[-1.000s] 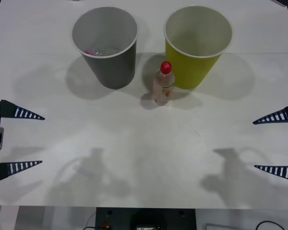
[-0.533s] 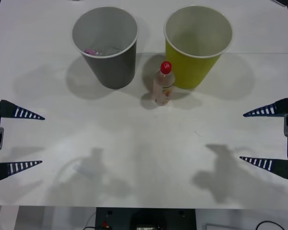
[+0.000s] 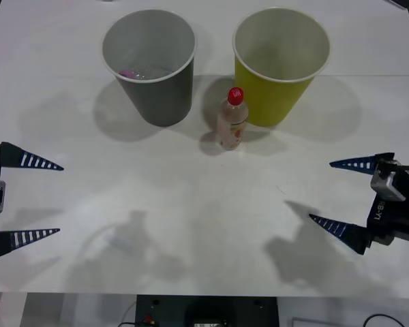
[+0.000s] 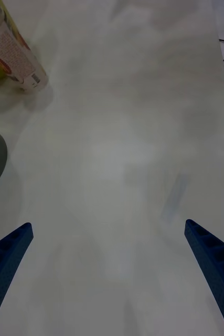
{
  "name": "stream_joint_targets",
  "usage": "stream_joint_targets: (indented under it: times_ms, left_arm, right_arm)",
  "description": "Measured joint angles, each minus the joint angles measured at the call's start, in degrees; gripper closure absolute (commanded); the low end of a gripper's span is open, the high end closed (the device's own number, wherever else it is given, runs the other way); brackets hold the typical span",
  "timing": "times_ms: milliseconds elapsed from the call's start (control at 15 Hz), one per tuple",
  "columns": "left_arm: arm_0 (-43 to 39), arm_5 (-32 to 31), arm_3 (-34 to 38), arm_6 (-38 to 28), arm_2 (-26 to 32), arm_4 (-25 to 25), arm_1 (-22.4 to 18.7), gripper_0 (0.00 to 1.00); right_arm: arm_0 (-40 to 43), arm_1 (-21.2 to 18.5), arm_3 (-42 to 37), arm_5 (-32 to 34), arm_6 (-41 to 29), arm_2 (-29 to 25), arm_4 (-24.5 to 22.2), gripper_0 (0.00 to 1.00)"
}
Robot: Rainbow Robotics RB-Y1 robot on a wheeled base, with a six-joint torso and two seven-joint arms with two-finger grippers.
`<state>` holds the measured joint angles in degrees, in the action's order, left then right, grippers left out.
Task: Put the can into the green bin and the plastic bottle into the gray bin
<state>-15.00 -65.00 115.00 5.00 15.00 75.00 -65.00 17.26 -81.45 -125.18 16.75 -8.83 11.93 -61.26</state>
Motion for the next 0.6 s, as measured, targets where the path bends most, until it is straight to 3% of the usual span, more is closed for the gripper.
stream_joint_targets:
  times_ms: [333,600]
  left_arm:
    - [0.00,0.00,0.00,0.00,0.00,0.00,0.00,0.00]
    - [0.00,0.00,0.00,0.00,0.00,0.00,0.00,0.00]
  right_arm:
    - [-8.45,-1.87,-2.59,-16.17,-0.97,16.11,4.36,0.00]
    - [-26.37,-0.42,-2.61,-33.91,-5.64,39.67,6.93,0.00]
